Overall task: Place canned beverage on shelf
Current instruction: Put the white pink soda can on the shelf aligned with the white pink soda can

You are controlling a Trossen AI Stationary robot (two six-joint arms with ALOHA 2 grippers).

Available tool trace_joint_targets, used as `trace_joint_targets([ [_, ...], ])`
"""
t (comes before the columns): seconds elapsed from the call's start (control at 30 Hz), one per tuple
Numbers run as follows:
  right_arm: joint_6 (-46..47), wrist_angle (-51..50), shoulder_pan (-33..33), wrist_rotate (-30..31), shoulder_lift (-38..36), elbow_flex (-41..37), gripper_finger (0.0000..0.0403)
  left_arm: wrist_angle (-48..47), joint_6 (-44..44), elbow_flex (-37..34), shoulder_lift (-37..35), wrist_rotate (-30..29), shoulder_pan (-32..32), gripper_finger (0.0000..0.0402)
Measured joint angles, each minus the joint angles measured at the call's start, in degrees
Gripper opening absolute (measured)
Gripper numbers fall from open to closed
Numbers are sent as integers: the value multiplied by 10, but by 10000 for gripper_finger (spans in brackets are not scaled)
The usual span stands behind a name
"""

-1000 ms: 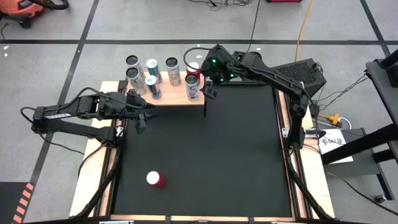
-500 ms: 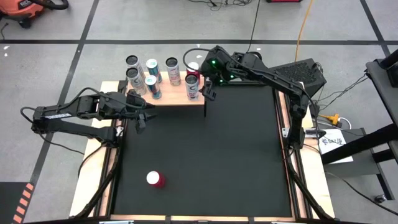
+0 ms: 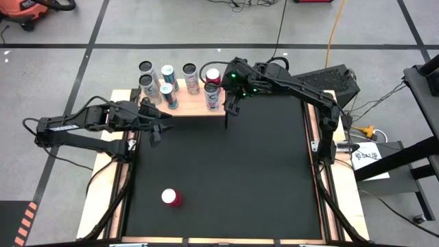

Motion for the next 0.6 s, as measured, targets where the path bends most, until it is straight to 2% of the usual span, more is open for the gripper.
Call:
trace_joint_targets([
  [0.13, 13, -10, -6, 21, 0, 0, 353, 0, -19, 0, 0, 0, 0, 201],
  [0.3, 21, -9, -13, 21, 1, 0, 286, 0, -20, 0, 0, 0, 0, 201],
  [0.43, 30, -5, -19, 21, 14, 0, 218, -1, -22, 0, 0, 1, 0, 201],
  [0.6, 30, -3, -20, 20, 43, 0, 111, -2, -23, 0, 0, 6, 0, 201],
])
